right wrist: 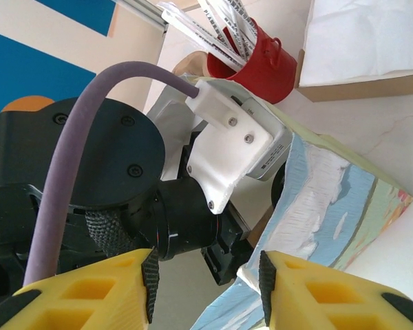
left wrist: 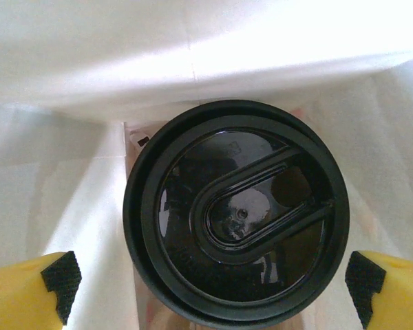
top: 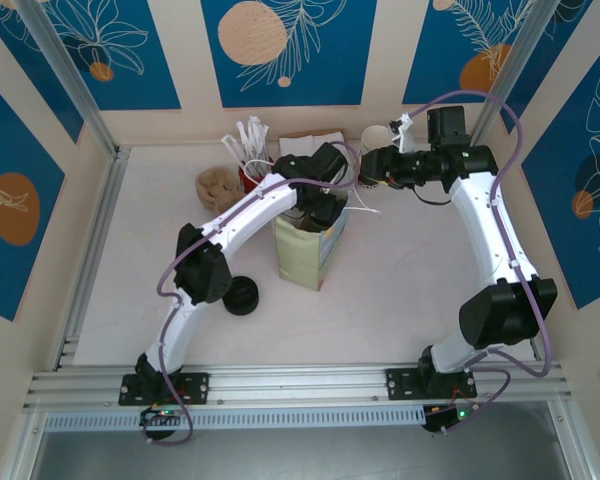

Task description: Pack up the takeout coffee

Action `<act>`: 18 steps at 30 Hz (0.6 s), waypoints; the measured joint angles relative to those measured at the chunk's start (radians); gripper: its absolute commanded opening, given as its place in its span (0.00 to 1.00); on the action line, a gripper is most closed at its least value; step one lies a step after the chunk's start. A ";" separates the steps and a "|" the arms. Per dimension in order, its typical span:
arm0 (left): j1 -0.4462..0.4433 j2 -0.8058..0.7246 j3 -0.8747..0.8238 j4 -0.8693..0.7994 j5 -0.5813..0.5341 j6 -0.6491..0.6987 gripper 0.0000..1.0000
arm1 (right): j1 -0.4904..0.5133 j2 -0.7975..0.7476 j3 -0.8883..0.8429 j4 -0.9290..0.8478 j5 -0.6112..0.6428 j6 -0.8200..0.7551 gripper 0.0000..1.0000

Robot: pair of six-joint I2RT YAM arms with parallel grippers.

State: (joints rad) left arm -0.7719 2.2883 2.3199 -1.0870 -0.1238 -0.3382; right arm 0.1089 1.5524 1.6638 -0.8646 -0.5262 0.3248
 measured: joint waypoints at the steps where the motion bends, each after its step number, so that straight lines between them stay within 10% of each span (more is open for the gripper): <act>1: 0.000 -0.001 0.000 0.000 0.000 -0.002 1.00 | 0.003 0.003 0.003 -0.004 0.003 -0.003 0.47; 18: 0.000 -0.035 0.046 -0.014 0.010 -0.029 1.00 | 0.035 0.032 0.012 -0.056 0.047 -0.030 0.49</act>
State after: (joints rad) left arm -0.7723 2.2536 2.3661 -1.1011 -0.1143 -0.3672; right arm 0.1440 1.5848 1.6756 -0.9207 -0.4789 0.2947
